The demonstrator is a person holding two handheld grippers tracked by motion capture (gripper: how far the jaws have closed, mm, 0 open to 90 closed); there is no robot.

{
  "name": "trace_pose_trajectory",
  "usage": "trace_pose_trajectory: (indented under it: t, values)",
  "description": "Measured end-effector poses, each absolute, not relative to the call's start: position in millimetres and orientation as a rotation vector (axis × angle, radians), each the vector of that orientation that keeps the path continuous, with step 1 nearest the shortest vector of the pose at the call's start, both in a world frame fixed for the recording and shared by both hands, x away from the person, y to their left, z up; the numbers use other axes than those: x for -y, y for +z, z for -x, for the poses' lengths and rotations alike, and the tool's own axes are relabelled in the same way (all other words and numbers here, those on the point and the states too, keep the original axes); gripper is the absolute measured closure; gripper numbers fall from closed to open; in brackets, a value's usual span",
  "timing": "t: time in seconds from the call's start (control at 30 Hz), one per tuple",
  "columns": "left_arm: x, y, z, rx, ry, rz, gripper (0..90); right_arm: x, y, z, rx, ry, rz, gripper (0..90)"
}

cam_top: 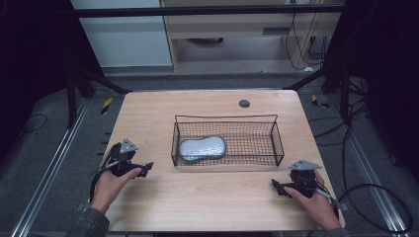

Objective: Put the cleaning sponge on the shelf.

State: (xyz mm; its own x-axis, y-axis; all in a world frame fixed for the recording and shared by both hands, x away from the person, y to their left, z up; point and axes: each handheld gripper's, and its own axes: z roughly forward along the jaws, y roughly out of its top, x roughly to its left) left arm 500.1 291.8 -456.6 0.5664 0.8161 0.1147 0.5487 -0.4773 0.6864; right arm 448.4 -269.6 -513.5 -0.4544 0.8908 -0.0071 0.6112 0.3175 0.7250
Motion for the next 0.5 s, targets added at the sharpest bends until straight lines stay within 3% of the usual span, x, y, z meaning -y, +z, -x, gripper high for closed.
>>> trace_pose_trajectory:
  t: [0.5]
  values:
    - [-293.7,-480.0,-527.6,-1.176,0.544,-2.189,3.1,269.3,-513.5,-448.3,-2.181,0.931,-1.335,1.6]
